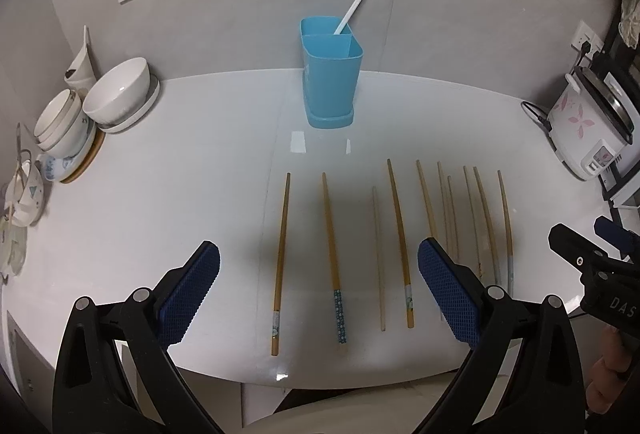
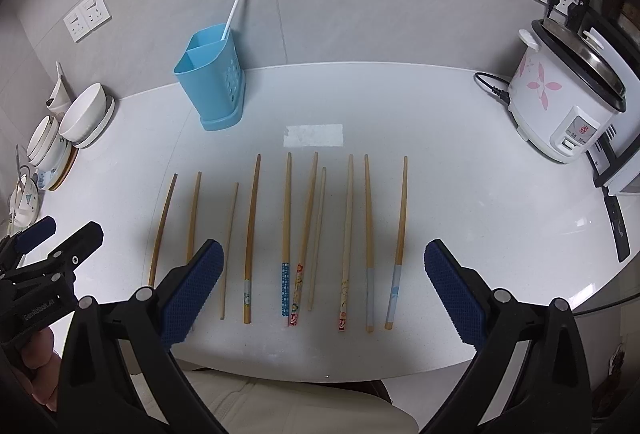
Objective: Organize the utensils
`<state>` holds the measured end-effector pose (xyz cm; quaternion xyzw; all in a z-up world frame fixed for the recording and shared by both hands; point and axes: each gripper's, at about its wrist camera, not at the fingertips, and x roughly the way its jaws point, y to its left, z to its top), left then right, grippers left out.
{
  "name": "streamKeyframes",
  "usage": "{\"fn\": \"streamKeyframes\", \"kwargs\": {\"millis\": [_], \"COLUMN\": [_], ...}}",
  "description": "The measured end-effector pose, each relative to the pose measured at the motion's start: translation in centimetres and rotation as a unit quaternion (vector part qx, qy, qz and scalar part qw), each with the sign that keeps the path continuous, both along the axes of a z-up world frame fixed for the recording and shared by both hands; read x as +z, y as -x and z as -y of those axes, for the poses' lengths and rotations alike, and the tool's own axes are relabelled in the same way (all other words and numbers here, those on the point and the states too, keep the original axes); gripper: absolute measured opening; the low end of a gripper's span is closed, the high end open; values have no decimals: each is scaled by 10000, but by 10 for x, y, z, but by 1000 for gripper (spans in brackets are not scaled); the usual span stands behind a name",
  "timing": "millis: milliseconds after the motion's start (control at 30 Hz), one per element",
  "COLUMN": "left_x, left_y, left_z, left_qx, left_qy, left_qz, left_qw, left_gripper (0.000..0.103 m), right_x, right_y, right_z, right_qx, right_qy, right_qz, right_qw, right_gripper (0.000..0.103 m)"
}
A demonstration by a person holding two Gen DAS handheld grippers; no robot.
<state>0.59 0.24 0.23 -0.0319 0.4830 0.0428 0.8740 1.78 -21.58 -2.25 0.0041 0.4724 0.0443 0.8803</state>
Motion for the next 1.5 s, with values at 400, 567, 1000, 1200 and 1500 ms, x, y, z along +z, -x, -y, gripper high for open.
{"fn": "streamKeyframes", "kwargs": {"millis": [400,567,1000,1200,1500], "left_x": [-4,-6,-8,-5,-5], "left_y": [6,8,9,7,4], "left_z": [1,2,3,3,4], "left_qx": [31,49,40,35,28], "left_qy": [-23,-35,-18,-23,-12], "left_qz": [15,-5,13,6,-24], "left_qw": [10000,10000,10000,10000,10000], "left_gripper": [97,97,97,97,97], "right_x": [-3,-3,-1,-1,-2], "right_y": [0,-1,-2,-4,-4], "right_z": [-7,-3,-3,-1,-2], "right_qx": [24,54,46,55,52], "right_qy": [94,54,95,85,80], "right_qz": [-31,-75,-73,-71,-80], "right_qw": [9999,9999,9999,9999,9999], "right_gripper": [96,96,96,96,96]}}
